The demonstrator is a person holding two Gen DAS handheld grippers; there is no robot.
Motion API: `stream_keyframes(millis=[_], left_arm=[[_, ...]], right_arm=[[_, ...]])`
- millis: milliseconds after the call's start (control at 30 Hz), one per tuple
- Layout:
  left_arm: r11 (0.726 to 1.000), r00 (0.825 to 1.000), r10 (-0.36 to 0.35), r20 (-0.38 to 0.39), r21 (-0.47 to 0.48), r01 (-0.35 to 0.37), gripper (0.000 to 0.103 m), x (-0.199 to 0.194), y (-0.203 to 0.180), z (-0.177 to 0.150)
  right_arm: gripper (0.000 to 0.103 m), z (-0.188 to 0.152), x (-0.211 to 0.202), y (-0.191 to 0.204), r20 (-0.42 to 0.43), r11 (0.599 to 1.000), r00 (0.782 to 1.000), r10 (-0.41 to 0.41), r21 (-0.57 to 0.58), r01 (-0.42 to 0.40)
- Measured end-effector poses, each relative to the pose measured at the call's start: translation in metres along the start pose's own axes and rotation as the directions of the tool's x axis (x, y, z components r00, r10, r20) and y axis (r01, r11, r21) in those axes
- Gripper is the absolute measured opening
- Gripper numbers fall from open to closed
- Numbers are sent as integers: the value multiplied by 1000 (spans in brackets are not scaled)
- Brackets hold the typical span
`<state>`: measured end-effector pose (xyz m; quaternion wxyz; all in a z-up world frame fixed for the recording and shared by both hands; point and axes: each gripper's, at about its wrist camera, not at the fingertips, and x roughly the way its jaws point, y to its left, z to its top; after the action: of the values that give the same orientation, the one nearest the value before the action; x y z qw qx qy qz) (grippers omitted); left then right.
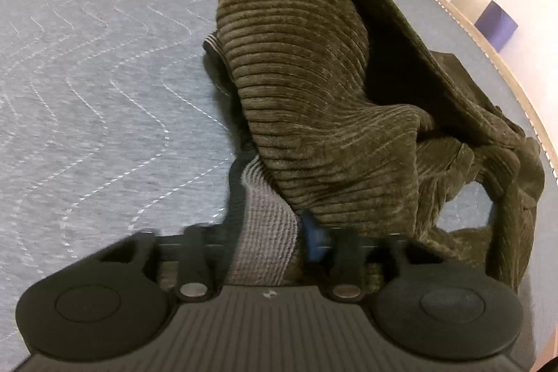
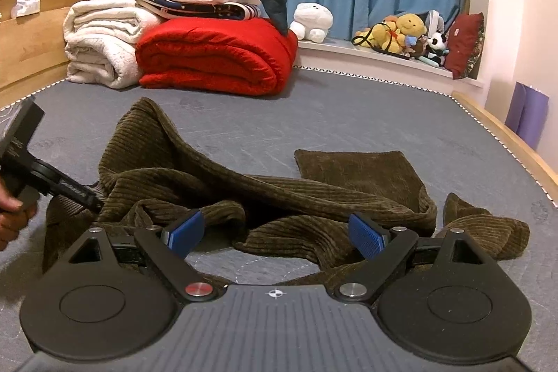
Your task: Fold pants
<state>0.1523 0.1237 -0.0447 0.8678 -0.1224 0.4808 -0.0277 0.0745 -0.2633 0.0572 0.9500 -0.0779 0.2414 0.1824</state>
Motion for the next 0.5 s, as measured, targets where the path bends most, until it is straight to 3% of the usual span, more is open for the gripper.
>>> stream_keyframes(millis=[200, 300, 400, 500], left_arm=[[1000, 998, -11, 58, 5, 10, 20, -41, 2, -6], [993, 993, 9, 116, -120, 5, 18, -75, 24, -12], [963, 982, 100, 159, -262, -56, 17, -107, 56, -18], [960, 986, 117, 119, -269, -82, 18, -119, 74, -22]], right_arm=[[91, 3, 3, 3, 6, 1000, 1000, -6, 1, 6], [91, 4, 3, 5, 11, 1000, 1000, -9, 8, 9], [91, 4, 1, 7, 18, 1000, 1000, -12, 15, 11], [91, 5, 0, 7, 23, 1000, 1000, -14, 22, 13]])
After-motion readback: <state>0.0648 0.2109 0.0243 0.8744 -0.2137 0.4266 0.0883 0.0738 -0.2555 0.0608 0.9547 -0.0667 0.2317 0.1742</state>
